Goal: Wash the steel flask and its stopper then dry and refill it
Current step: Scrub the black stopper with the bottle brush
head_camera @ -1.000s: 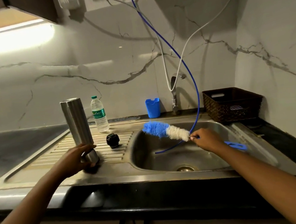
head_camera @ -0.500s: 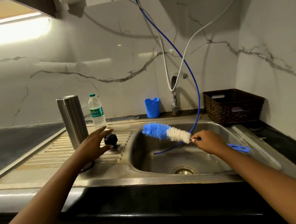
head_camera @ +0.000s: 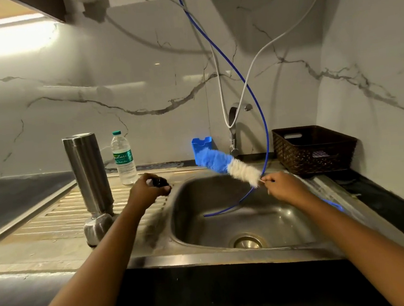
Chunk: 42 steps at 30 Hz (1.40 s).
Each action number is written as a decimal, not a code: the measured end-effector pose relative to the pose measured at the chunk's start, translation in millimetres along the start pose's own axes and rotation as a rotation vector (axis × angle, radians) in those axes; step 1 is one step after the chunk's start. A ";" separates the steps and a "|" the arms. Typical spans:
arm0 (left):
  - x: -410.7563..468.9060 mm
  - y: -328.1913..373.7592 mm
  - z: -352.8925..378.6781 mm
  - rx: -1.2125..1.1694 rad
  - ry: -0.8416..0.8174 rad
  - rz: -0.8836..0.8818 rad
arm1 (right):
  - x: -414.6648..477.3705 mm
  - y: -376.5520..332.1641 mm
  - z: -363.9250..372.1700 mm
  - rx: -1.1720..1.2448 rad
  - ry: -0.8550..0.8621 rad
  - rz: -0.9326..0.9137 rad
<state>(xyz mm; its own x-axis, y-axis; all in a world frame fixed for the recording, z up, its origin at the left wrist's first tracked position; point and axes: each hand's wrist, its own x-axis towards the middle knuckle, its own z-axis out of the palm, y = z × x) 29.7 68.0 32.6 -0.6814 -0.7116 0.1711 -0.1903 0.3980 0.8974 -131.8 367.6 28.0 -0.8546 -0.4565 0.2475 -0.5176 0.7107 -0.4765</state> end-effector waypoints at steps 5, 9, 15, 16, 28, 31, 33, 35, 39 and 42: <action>2.6 7.4 17.4 -0.705 -0.172 -0.200 | 22.1 -47.2 -33.2 -0.282 0.237 -0.100; 5.8 -6.7 14.4 -0.991 -0.131 -0.222 | 68.6 -105.0 -58.1 -0.578 0.349 -0.148; 18.1 -11.1 9.3 -1.073 -0.093 -0.162 | 124.1 -180.8 -79.0 -1.033 0.231 -0.155; 17.6 -10.6 12.6 -1.061 -0.104 -0.158 | 130.3 -188.3 -79.8 -1.057 0.216 -0.170; 20.1 -15.6 33.3 -0.948 -0.230 -0.235 | 194.1 -209.2 -21.1 -1.490 0.144 -0.374; 20.8 -16.2 33.6 -0.959 -0.211 -0.232 | 195.4 -209.4 -28.9 -1.461 0.157 -0.349; 20.4 -15.5 33.1 -0.990 -0.214 -0.232 | 191.6 -208.1 -41.1 -1.391 0.182 -0.316; 20.1 -14.8 33.1 -1.004 -0.217 -0.227 | 185.2 -206.2 -52.4 -1.340 0.216 -0.289; 19.9 -14.3 33.8 -1.029 -0.213 -0.227 | 167.5 -200.0 -63.9 -1.329 0.289 -0.300; 18.6 -14.5 34.4 -1.018 -0.242 -0.216 | 152.1 -191.7 -65.9 -1.292 0.284 -0.309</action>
<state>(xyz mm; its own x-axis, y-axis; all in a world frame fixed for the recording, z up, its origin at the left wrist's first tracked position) -4.5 68.8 8.8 -0.8475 -0.5306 -0.0172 0.2796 -0.4737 0.8351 -165.3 197.3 212.6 -0.5950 -0.6738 0.4381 -0.2231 0.6621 0.7154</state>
